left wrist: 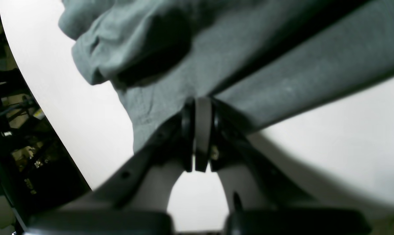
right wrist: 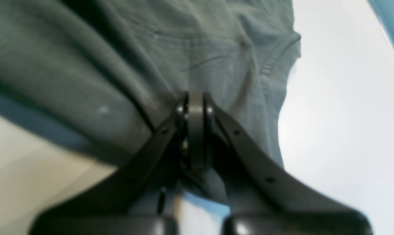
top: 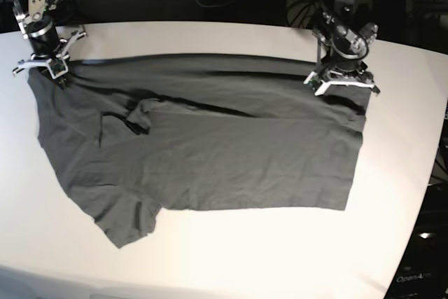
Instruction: Fold the T-shirt properly
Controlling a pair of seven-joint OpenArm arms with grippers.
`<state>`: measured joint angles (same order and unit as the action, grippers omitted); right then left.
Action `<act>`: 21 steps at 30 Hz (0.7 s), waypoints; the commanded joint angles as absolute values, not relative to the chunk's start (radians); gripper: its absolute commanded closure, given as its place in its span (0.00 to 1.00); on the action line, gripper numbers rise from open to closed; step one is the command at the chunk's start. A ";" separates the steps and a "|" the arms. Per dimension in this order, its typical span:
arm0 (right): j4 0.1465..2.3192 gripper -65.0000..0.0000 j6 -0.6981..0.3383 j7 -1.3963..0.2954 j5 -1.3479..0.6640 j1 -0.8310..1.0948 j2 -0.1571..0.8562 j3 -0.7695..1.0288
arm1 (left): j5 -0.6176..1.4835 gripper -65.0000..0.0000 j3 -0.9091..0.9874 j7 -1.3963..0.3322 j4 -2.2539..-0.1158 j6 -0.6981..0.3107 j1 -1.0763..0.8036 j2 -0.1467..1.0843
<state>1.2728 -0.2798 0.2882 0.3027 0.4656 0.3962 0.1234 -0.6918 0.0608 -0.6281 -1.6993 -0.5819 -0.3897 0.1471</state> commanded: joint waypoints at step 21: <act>1.331 1.00 -0.394 0.059 0.387 0.599 0.343 0.211 | -0.653 0.96 0.130 -0.750 -1.656 -0.698 -0.433 0.145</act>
